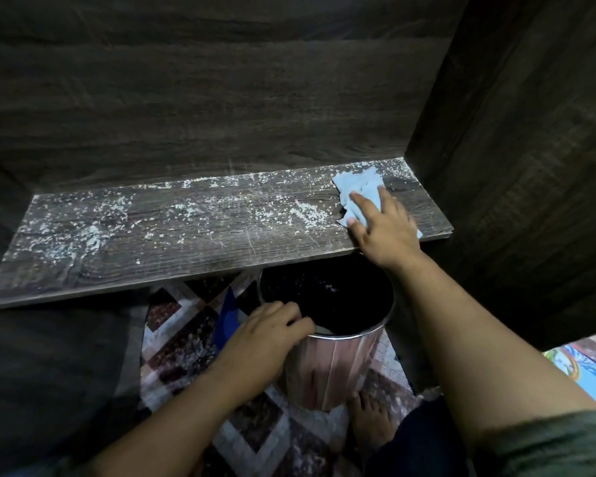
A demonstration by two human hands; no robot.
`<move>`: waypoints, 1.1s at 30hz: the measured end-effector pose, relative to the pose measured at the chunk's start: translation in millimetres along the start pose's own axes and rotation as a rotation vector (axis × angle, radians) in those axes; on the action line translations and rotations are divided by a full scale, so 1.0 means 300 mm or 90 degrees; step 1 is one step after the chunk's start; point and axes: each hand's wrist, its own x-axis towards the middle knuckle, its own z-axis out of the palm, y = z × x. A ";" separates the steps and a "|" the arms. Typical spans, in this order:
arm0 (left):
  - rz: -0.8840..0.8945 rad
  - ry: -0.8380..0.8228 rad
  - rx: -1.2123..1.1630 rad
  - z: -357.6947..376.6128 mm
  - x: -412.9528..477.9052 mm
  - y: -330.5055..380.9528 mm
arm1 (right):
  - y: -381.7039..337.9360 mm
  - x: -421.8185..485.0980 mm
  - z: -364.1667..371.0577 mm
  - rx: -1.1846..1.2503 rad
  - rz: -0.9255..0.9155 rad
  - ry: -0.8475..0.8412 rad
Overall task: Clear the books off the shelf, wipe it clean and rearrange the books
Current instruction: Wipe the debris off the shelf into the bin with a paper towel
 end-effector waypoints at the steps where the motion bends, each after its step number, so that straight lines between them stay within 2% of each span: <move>1: 0.008 0.005 -0.006 -0.009 0.002 0.009 | -0.001 0.003 -0.005 0.003 0.003 -0.005; 11: -0.015 0.028 -0.030 -0.043 -0.004 0.004 | -0.036 0.001 -0.007 0.023 -0.043 0.037; 17: -0.011 -0.008 -0.019 -0.036 -0.022 -0.002 | -0.083 0.006 -0.008 0.183 -0.102 0.065; 19: -0.013 -0.016 -0.026 -0.040 -0.031 -0.003 | -0.082 0.011 -0.013 0.131 -0.086 0.069; 22: -0.025 -0.030 -0.020 -0.049 -0.045 -0.002 | -0.076 -0.002 0.003 0.002 -0.074 -0.001; 24: -0.027 -0.031 -0.006 -0.050 -0.056 -0.008 | -0.081 -0.011 0.007 -0.008 -0.083 -0.006; 29: -0.039 -0.038 0.009 -0.047 -0.069 -0.030 | -0.100 -0.014 -0.007 0.063 -0.116 0.020; 33: -0.038 -0.053 0.015 -0.037 -0.070 -0.040 | -0.105 -0.001 -0.031 0.165 -0.103 0.112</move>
